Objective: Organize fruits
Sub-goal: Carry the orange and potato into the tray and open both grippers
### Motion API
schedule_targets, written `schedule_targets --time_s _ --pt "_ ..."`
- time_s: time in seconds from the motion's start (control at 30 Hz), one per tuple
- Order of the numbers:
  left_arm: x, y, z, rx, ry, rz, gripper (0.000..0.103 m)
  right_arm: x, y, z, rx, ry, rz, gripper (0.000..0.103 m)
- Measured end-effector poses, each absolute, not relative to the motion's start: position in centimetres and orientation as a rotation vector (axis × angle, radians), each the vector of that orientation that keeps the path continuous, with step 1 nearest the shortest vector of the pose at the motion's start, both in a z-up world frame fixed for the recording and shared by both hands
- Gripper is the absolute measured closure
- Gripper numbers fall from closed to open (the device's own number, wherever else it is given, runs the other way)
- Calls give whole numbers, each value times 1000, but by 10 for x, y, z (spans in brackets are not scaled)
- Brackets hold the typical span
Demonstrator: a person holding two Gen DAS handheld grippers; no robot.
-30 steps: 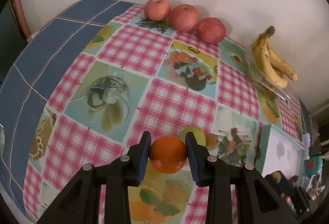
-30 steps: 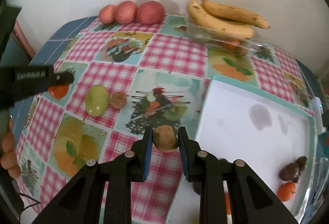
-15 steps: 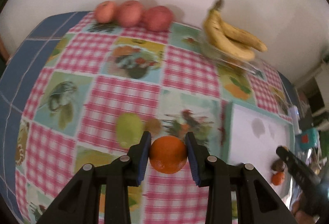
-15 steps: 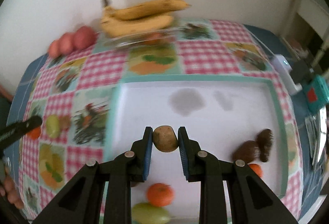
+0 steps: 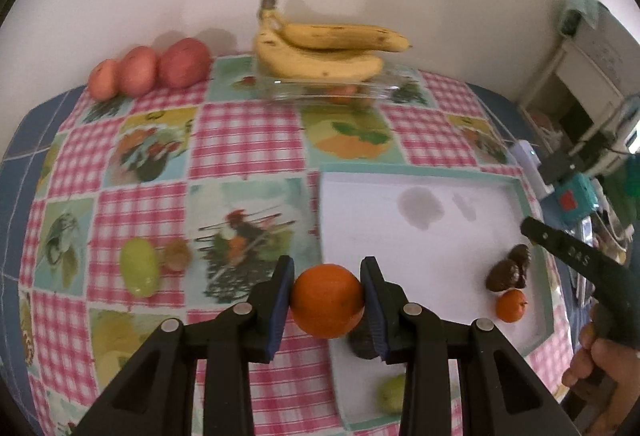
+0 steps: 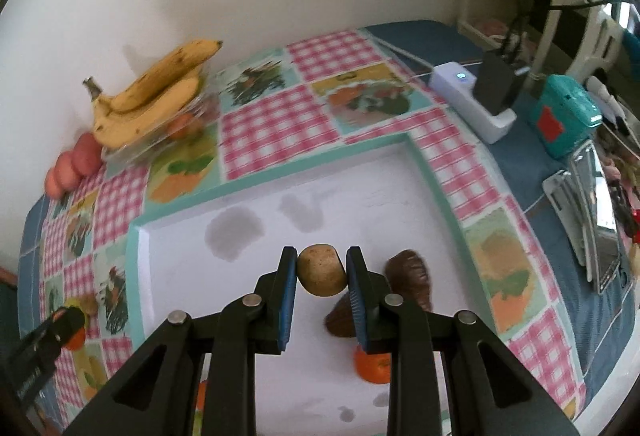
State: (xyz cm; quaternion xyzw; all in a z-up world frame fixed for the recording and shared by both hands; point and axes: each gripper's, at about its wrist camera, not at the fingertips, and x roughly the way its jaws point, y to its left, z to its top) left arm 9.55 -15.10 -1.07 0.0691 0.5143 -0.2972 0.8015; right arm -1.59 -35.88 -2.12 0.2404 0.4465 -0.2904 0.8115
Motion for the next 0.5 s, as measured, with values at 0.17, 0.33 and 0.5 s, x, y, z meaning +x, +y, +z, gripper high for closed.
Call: schedule_targets --time_s 0.17,0.33,0.5 --pt "87 -165 -16 180 1083 -674 66 -19 -364 -22 517 933 -633 77" --pt "75 -181 -24 222 1065 -705 66 -17 -371 -31 536 918 -636 77" --pt "67 -197 -38 267 1061 -740 66 -15 -377 -43 504 917 -646 77"
